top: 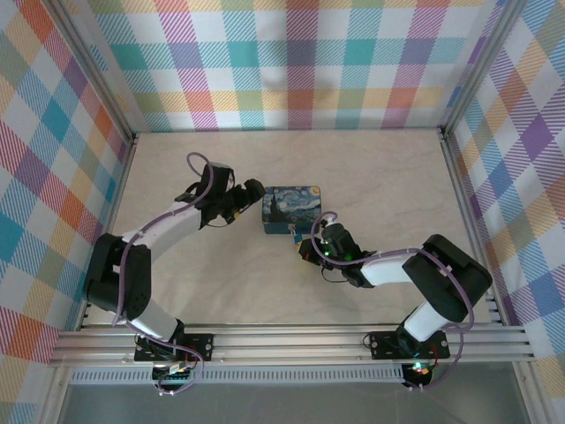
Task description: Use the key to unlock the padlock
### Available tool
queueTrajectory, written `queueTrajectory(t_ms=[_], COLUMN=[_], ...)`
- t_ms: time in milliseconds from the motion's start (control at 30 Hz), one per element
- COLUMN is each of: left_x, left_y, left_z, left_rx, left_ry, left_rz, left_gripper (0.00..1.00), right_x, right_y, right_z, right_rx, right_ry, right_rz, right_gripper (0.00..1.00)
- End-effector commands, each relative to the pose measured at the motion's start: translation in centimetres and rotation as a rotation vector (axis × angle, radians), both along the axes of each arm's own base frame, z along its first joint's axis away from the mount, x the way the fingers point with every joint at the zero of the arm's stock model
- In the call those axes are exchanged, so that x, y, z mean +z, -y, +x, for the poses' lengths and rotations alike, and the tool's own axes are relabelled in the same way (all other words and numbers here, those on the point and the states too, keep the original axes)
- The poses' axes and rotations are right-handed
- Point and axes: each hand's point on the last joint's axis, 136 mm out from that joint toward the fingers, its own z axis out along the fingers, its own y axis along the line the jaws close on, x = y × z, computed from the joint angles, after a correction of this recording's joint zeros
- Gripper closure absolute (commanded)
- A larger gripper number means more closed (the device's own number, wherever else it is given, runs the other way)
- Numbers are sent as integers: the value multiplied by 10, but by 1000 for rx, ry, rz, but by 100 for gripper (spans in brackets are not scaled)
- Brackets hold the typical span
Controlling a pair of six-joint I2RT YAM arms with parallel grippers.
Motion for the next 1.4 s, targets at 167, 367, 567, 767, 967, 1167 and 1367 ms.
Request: queueTrajectory(t_ms=[167, 367, 567, 767, 967, 1167, 1367], left_x=[-32, -49, -67, -79, -88, -96, -98], left_y=[14, 20, 20, 13, 11, 12, 12], left_z=[9, 9, 2, -9, -23, -39, -53], left_rx=[-104, -128, -141, -131, -124, -129, -130], left_ry=[-66, -99, -142, -174, -198, -225, -237], left_rz=[-5, -8, 14, 35, 36, 45, 56], left_gripper=[9, 10, 11, 11, 11, 11, 11], right_x=[-14, -18, -20, 3, 38, 60, 69], right_y=[10, 14, 22, 29, 28, 16, 14], right_z=[-2, -3, -4, 1, 12, 37, 66], right_rx=[-29, -25, -30, 26, 106, 194, 221], right_ry=[-49, -52, -49, 75, 236, 300, 343], right_rz=[-7, -24, -63, -73, -1, 75, 95], right_gripper=[91, 85, 77, 61, 41, 34, 31])
